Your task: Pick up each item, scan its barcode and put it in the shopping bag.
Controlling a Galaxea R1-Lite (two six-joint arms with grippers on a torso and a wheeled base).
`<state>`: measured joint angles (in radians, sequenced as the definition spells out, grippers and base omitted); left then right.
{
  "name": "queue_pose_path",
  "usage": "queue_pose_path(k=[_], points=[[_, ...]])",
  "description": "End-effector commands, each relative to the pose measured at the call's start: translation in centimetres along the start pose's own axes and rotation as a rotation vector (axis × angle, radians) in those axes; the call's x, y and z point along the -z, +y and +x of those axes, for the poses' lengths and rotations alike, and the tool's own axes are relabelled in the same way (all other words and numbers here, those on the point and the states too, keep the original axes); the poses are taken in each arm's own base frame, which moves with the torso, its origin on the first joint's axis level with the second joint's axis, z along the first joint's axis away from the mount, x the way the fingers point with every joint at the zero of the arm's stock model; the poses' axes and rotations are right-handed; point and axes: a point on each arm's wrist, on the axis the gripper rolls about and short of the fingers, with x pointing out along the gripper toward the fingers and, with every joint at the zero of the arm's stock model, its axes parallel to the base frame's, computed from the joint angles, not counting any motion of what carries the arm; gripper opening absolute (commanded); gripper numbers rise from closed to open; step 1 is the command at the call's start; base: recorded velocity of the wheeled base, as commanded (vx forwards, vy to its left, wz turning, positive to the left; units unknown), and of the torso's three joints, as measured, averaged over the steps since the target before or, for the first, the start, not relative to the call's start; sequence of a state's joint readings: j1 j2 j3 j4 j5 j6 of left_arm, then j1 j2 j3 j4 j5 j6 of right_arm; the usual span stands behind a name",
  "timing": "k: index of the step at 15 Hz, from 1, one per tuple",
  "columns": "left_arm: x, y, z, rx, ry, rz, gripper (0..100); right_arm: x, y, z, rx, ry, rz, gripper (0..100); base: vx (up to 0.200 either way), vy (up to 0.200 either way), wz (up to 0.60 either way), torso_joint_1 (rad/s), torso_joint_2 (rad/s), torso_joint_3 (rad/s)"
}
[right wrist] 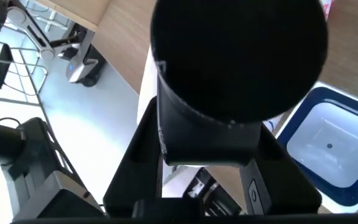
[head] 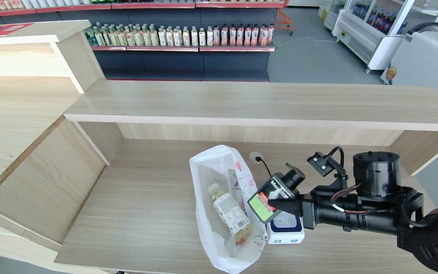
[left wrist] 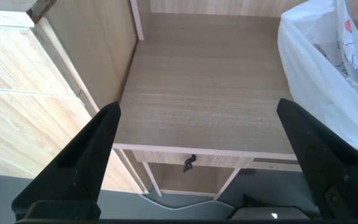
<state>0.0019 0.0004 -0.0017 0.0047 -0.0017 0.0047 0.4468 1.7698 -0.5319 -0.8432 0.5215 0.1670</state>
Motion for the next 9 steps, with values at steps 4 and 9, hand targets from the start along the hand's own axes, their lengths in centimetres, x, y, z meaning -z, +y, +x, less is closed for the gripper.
queue_pose_path(k=[4,9], points=[[0.0,0.0,0.0,-0.001,0.0,0.0,100,3.1,-1.4,3.3,-0.016,0.132,-0.055,0,0.0,0.0,0.0,0.0,0.0,0.0],[0.0,0.0,0.0,-0.001,0.0,0.0,100,3.3,-0.9,8.1,-0.079,0.155,-0.086,0,0.0,0.0,0.0,0.0,0.0,0.0]])
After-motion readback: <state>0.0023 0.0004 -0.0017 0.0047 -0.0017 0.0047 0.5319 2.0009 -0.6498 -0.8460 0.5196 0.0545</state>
